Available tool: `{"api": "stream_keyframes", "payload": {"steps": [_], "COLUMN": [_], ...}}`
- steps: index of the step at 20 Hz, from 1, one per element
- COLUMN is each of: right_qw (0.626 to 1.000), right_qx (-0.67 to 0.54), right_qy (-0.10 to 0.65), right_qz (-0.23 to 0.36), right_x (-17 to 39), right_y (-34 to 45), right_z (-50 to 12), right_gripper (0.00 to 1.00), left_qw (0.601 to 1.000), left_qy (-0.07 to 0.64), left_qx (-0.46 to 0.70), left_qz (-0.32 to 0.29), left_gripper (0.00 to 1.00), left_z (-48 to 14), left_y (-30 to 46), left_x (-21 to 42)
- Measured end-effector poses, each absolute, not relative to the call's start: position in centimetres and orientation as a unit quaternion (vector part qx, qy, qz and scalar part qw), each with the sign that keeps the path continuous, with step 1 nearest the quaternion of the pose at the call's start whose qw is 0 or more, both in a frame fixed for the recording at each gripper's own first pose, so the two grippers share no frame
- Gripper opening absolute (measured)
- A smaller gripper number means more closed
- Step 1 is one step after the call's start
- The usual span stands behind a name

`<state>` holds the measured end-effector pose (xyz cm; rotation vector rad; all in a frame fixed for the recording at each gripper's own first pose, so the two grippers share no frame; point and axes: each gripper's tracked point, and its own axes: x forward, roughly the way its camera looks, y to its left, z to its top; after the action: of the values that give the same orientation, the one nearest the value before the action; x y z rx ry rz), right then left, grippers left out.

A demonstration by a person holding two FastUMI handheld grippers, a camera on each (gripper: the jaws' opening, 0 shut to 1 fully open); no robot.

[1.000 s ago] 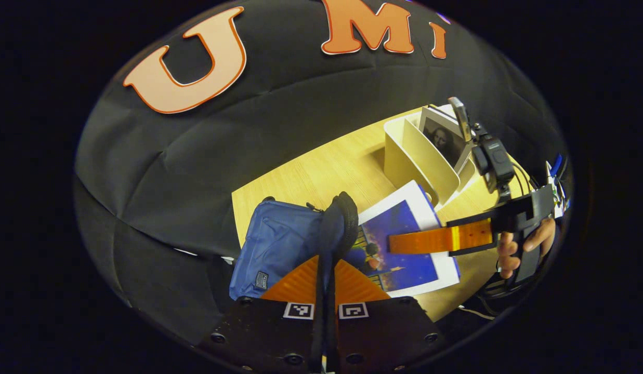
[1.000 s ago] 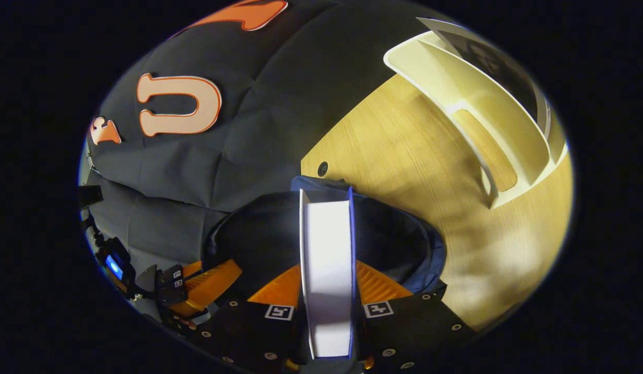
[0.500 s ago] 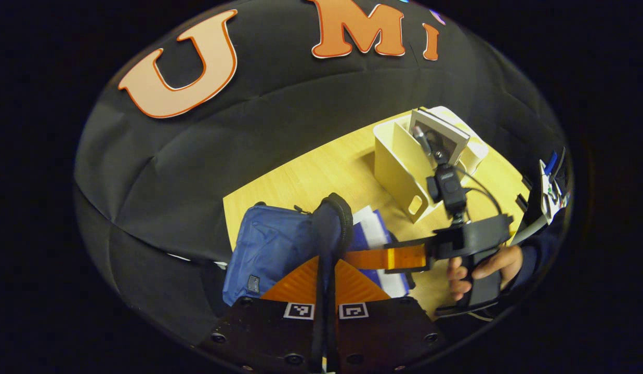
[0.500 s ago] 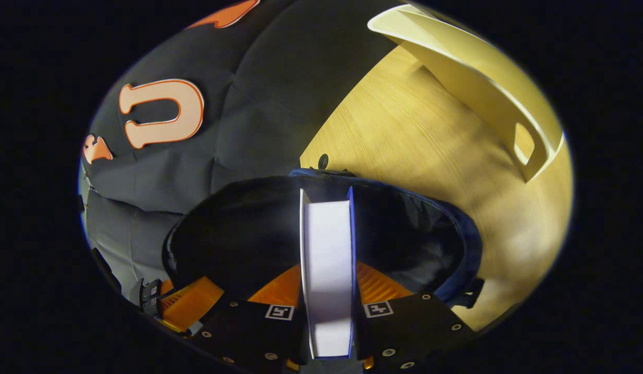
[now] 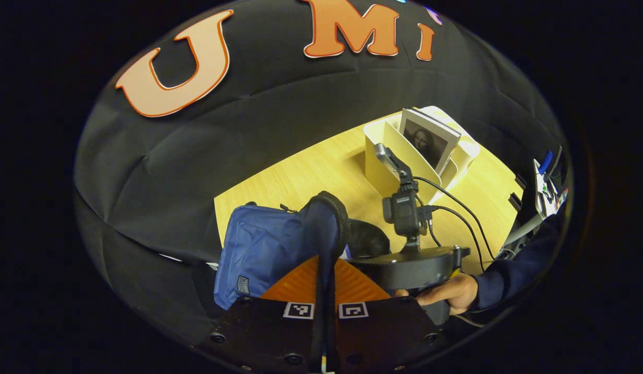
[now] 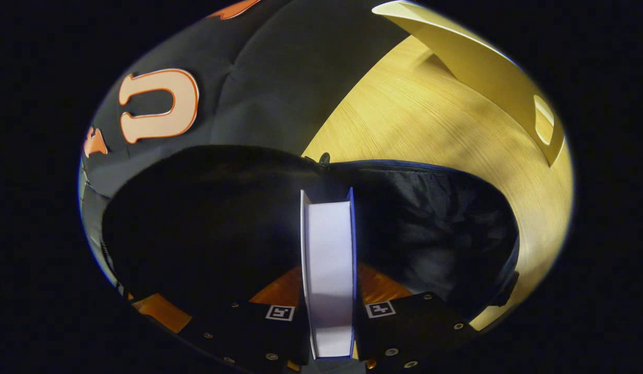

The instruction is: Open the schoolbag, grab two books from the bookshelf and put them into the schoolbag.

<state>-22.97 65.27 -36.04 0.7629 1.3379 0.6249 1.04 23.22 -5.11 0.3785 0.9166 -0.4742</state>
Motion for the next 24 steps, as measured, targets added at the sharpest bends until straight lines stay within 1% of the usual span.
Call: {"api": "stream_keyframes", "payload": {"steps": [1,2,3,4,5,6,7,8,9,11,14,18,21,24], "right_qw": [0.675,0.677,0.687,0.694,0.703,0.713,0.721,0.728,0.735,0.753,0.781,0.8,0.822,0.831], "right_qx": [0.335,0.335,0.324,0.311,0.296,0.286,0.28,0.282,0.279,0.264,0.234,0.192,0.131,0.084], "right_qy": [0.598,0.594,0.589,0.586,0.58,0.572,0.564,0.551,0.544,0.529,0.501,0.492,0.483,0.476], "right_qz": [0.274,0.276,0.276,0.279,0.285,0.289,0.291,0.296,0.293,0.288,0.291,0.285,0.272,0.274], "right_x": [-23.1,-22.7,-22.3,-22.0,-21.5,-20.6,-19.6,-18.5,-17.5,-15.6,-12.9,-10.4,-8.2,-6.8], "right_y": [64.7,64.8,64.2,63.5,63.0,62.3,61.6,61.0,59.9,57.9,54.7,49.9,46.6,44.6], "right_z": [-35.5,-35.1,-34.8,-34.3,-33.6,-33.2,-32.6,-31.9,-31.3,-30.5,-28.8,-26.3,-25.0,-23.5], "right_gripper": [0.38,0.24,0.46,0.48,0.45,0.7,0.65,0.87,0.93,0.95,0.95,0.96,0.96,0.97], "left_qw": [0.853,0.855,0.857,0.858,0.859,0.86,0.86,0.859,0.859,0.857,0.858,0.86,0.86,0.861], "left_qy": [0.435,0.434,0.43,0.43,0.43,0.429,0.432,0.434,0.436,0.441,0.44,0.439,0.44,0.439], "left_qx": [0.179,0.178,0.179,0.179,0.178,0.174,0.169,0.167,0.161,0.156,0.154,0.153,0.148,0.145], "left_qz": [-0.226,-0.223,-0.222,-0.217,-0.214,-0.214,-0.213,-0.215,-0.215,-0.215,-0.216,-0.212,-0.213,-0.212], "left_gripper": [0.04,0.03,0.03,0.03,0.04,0.03,0.03,0.03,0.03,0.03,0.03,0.03,0.03,0.03], "left_z": [-5.1,-4.9,-4.8,-4.9,-4.8,-4.8,-4.8,-4.9,-5.2,-5.9,-6.1,-6.3,-6.7,-7.0], "left_y": [23.4,23.6,23.7,24.0,24.1,24.2,24.1,24.0,24.0,23.9,23.5,23.5,23.4,23.1], "left_x": [1.2,1.3,1.6,1.7,1.9,1.9,1.8,1.7,1.6,1.4,1.3,1.4,1.2,1.2]}}
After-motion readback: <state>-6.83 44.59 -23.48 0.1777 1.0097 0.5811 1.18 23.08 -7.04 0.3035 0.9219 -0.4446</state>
